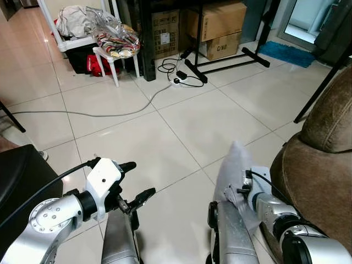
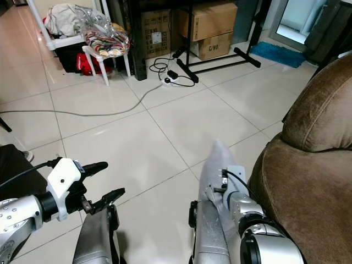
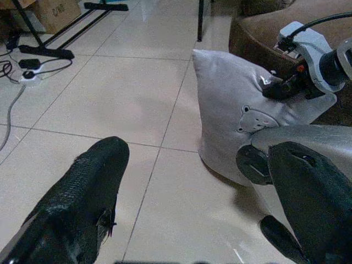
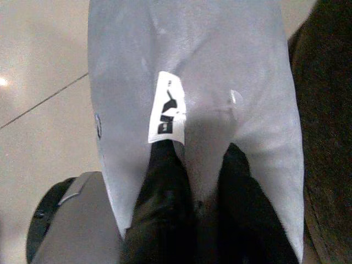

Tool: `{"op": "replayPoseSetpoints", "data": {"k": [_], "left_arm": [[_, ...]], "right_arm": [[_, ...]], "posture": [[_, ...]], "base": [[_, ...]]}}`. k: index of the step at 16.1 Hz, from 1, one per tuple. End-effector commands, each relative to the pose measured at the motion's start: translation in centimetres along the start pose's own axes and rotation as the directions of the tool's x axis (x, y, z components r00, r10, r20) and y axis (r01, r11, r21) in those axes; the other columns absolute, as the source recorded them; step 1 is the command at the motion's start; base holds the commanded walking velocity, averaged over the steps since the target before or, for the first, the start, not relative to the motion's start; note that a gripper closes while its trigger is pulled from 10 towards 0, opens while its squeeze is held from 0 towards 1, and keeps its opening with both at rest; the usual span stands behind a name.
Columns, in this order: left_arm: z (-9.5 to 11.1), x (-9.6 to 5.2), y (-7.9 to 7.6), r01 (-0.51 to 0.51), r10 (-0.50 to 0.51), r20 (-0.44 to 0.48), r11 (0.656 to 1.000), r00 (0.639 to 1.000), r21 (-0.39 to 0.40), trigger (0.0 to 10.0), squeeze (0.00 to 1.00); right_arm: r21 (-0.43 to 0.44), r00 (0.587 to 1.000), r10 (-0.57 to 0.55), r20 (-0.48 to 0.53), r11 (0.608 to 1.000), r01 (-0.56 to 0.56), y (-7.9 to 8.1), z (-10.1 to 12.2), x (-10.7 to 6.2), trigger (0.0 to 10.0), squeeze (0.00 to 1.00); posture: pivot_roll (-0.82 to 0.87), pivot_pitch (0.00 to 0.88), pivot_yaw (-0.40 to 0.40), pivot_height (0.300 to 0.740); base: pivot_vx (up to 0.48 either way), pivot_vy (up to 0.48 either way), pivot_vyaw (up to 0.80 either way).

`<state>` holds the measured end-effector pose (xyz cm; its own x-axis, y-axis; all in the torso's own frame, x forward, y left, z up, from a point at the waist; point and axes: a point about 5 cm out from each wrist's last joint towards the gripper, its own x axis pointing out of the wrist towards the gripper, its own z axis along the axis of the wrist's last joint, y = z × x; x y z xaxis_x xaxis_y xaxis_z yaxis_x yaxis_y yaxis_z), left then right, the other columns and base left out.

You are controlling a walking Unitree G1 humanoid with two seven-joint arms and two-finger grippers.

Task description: Move the pillow to the sofa from floor

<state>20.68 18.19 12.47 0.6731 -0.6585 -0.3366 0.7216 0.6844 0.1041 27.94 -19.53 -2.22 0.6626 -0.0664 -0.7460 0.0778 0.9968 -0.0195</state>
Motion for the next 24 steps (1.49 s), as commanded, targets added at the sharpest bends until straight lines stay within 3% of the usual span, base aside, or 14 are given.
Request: {"op": "replayPoseSetpoints", "data": {"k": [1,4,5,8,9,11,12,13,14,15,16,18,19,24], "left_arm": [[0.4,-0.4,0.5,-0.089,0.089,0.012,0.996,0.996,0.007,10.0,0.89],[0.7,-0.8,1.2,-0.261,0.261,0.057,0.965,0.964,-0.01,10.0,0.88],[0.7,-0.8,1.2,-0.279,0.279,0.057,0.96,0.959,-0.005,10.0,0.87],[2.0,-0.3,1.6,-0.363,0.37,0.14,0.929,0.918,-0.076,10.0,0.84],[2.6,0.0,1.7,-0.401,0.405,0.161,0.914,0.9,-0.058,10.0,0.83],[2.8,0.2,1.8,-0.427,0.43,0.169,0.903,0.887,-0.053,10.0,0.83],[2.9,0.2,1.8,-0.442,0.444,0.171,0.896,0.88,-0.049,10.0,0.82],[3.0,0.5,2.1,-0.477,0.473,0.17,0.879,0.864,-0.023,10.0,0.79],[3.0,0.6,2.1,-0.488,0.483,0.171,0.873,0.859,-0.018,10.0,0.79],[3.2,0.9,2.3,-0.507,0.499,0.173,0.862,0.849,0.005,10.0,0.7],[3.2,1.0,2.3,-0.517,0.508,0.171,0.856,0.844,0.011,10.0,0.7],[3.2,1.3,2.6,-0.553,0.54,0.173,0.833,0.824,0.031,10.0,0.59],[3.5,1.3,2.5,-0.559,0.541,0.189,0.827,0.82,0.058,10.0,0.58],[3.1,1.7,2.5,-0.59,0.576,0.184,0.806,0.797,0.033,10.0,0.58]], "right_arm": [[0.015,0.996,0.074,0.048,0.997,-0.075,1.4,0.9,0.0,0.0,0.0],[0.148,0.962,0.134,0.236,0.974,-0.172,2.2,4.2,-0.5,0.0,0.0],[0.151,0.952,0.15,0.268,0.969,-0.195,2.3,4.7,-0.7,0.0,0.0],[0.123,0.888,0.204,0.412,0.953,-0.276,2.5,6.3,-3.3,0.0,0.0],[0.101,0.823,0.228,0.521,0.941,-0.324,2.8,7.8,-6.1,0.0,0.0],[0.11,0.765,0.245,0.596,0.918,-0.38,3.2,8.9,-8.0,0.0,0.0],[0.079,0.75,0.258,0.609,0.921,-0.381,3.3,9.3,-8.7,10.0,0.0],[0.018,0.708,0.269,0.653,0.929,-0.369,3.7,9.8,-9.9,10.0,0.0],[0.018,0.699,0.254,0.668,0.934,-0.356,3.7,10.0,-10.3,10.0,0.0],[0.044,0.704,0.221,0.675,0.941,-0.337,4.0,10.1,-10.9,10.0,0.0],[0.048,0.711,0.217,0.669,0.942,-0.332,4.1,10.0,-11.2,10.0,0.0],[0.057,0.719,0.213,0.662,0.942,-0.331,4.6,10.2,-11.5,10.0,0.0],[0.064,0.719,0.22,0.659,0.936,-0.345,4.7,10.3,-11.7,10.0,0.0],[0.04,0.726,0.217,0.653,0.947,-0.319,5.0,10.6,-12.0,10.0,0.0]], "posture": [[0.03,0.0,0.002,0.505],[0.0,0.0,0.006,0.505],[-0.01,0.0,0.007,0.505],[-0.02,0.0,0.002,0.505],[-0.02,0.0,-0.012,0.505],[-0.02,0.0,-0.015,0.505],[-0.02,0.0,-0.016,0.505],[-0.03,0.0,-0.019,0.505],[-0.03,0.0,-0.019,0.505],[-0.02,0.0,-0.022,0.515],[-0.02,0.0,-0.022,0.52],[-0.02,0.0,-0.017,0.535],[-0.02,0.0,-0.016,0.545],[-0.03,0.0,-0.036,0.585]], "base": [[0.0,0.0,0.0],[0.0,0.0,0.0],[0.0,0.0,0.0],[0.0,0.0,0.0],[0.0,0.0,0.0],[0.0,0.0,0.0],[0.0,0.0,0.0],[0.0,0.0,0.0],[0.0,0.0,0.0],[0.0,0.0,0.0],[0.0,0.0,0.0],[0.0,0.0,0.0],[0.0,0.0,0.0],[0.0,0.0,0.0]]}}
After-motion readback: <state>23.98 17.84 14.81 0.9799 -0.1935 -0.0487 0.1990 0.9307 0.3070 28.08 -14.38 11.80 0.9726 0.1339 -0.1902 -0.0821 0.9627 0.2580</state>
